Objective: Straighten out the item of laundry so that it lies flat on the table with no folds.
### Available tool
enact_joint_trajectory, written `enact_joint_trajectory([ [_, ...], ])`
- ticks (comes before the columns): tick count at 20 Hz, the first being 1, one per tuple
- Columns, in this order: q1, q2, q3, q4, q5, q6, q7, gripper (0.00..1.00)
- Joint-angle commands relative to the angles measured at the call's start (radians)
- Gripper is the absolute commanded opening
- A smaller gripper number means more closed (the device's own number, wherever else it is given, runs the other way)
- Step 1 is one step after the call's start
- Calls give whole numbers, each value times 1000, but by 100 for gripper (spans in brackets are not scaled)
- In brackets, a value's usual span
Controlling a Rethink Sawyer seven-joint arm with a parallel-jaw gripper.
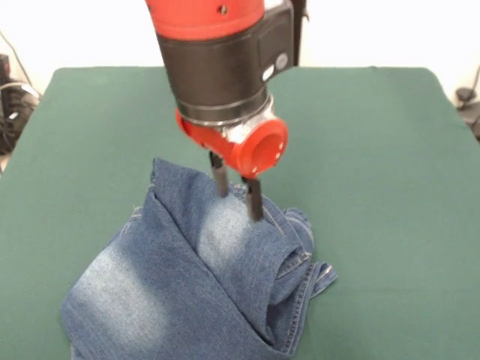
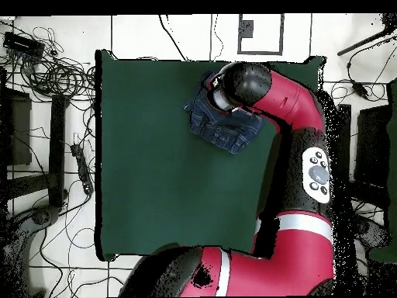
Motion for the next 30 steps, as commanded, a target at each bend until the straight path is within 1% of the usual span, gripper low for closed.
enact_joint_trajectory([
  [1, 30, 85, 38, 67, -85, 11, -24, 100],
  [5, 15, 110, 63, 89, -92, 28, -21, 100],
  [8, -1, 131, 92, 87, -90, 120, -64, 100],
  [14, -8, 145, 108, 75, -61, 230, -33, 100],
  [17, -14, 158, 120, 47, -43, 283, -19, 100],
  [22, -13, 181, 128, -40, -19, 393, 23, 100],
  [25, -10, 221, 122, -109, -36, 369, 10, 100],
  [28, -12, 299, 115, -198, -95, 212, -62, 100],
  [30, -16, 340, 117, -238, -116, 150, -91, 100],
])
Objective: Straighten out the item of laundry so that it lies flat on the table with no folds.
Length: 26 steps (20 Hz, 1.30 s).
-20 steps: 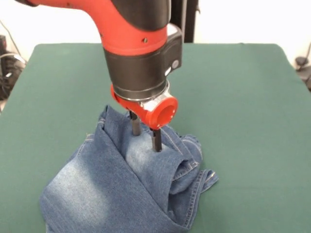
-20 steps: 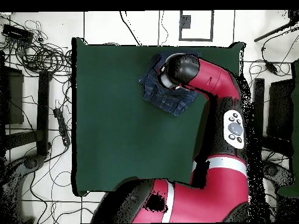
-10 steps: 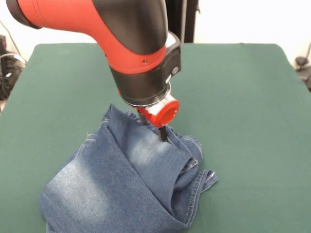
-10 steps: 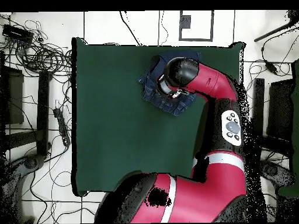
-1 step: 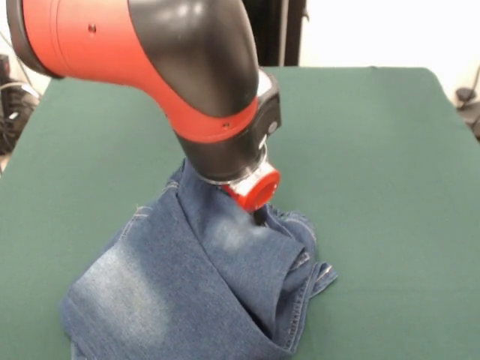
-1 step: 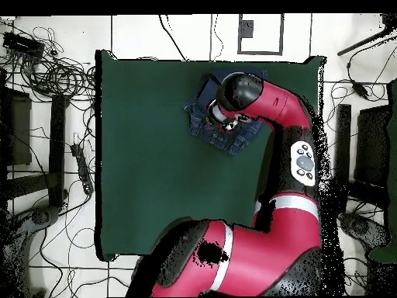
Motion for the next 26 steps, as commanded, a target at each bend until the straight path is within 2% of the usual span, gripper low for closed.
enact_joint_trajectory([
  [1, -2, 168, 101, -116, -59, -111, -97, 100],
  [4, 1, 192, 80, -144, -91, -197, -82, 100],
  [6, 5, 188, 58, -139, -112, -320, -32, 100],
  [8, 0, 191, 68, -147, -128, -322, -95, 100],
  [9, -3, 192, 72, -151, -136, -324, -127, 0],
  [15, -15, 197, 80, -175, -131, -202, -194, 0],
  [17, -12, 194, 77, -172, -118, -143, -170, 0],
  [21, 2, 100, 64, -49, -66, -41, -68, 0],
  [26, 28, -28, 59, 138, 13, 164, 44, 0],
])
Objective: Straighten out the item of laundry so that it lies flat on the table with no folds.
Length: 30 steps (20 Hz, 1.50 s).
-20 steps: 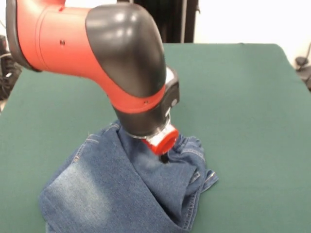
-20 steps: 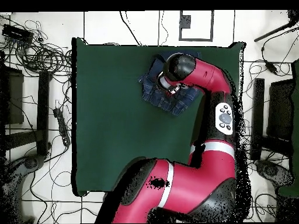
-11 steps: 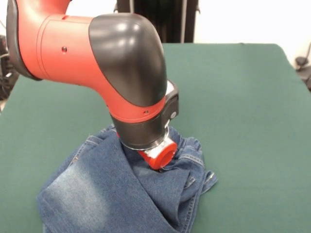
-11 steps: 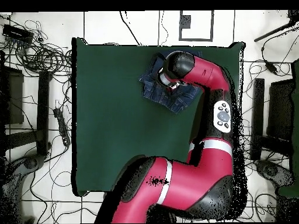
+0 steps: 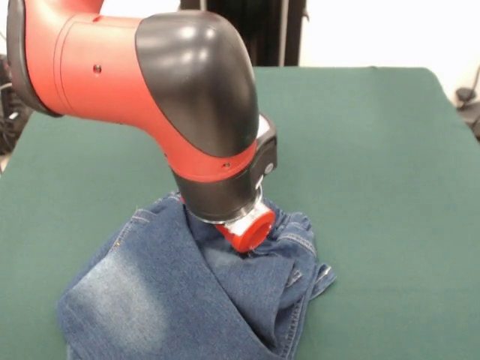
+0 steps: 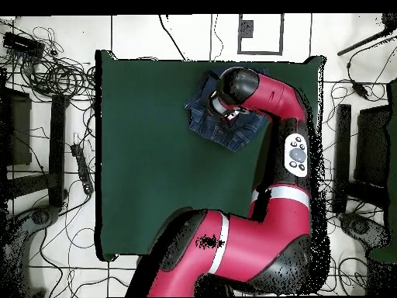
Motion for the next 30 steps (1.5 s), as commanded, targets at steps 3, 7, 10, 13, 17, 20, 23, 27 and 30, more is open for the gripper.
enact_joint_trajectory([
  [3, 43, -152, 29, 342, 59, 218, 105, 0],
  [7, 55, -232, 15, 473, 80, 193, 136, 0],
  [10, 60, -275, 15, 570, 109, 148, 169, 0],
  [13, 57, -275, 30, 636, 144, 78, 194, 0],
  [17, 65, -255, 31, 676, 155, 16, 199, 0],
  [20, 71, -254, 29, 715, 179, -3, 220, 0],
  [23, 76, -280, 33, 755, 185, 6, 185, 0],
  [27, 95, -341, 39, 840, 215, 6, 179, 0],
  [30, 96, -384, 63, 895, 226, 18, 132, 0],
])
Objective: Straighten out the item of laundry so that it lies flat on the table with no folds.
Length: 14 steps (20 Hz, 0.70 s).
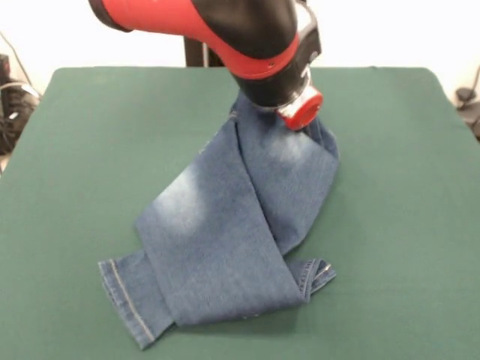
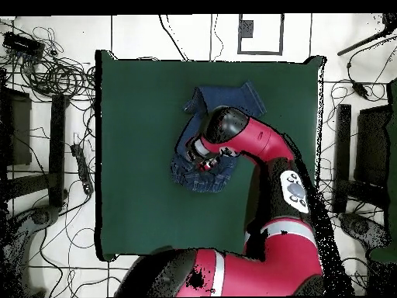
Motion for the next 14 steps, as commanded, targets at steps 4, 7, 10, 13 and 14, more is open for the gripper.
enact_joint_trajectory([
  [4, 80, -159, 82, 324, 97, 53, 126, 0],
  [7, 75, -209, 85, 367, 99, 90, 95, 0],
  [10, 86, -272, 64, 403, 106, 160, 132, 0],
  [13, 88, -282, 58, 402, 92, 181, 141, 0],
  [14, 87, -273, 60, 399, 83, 170, 132, 0],
])
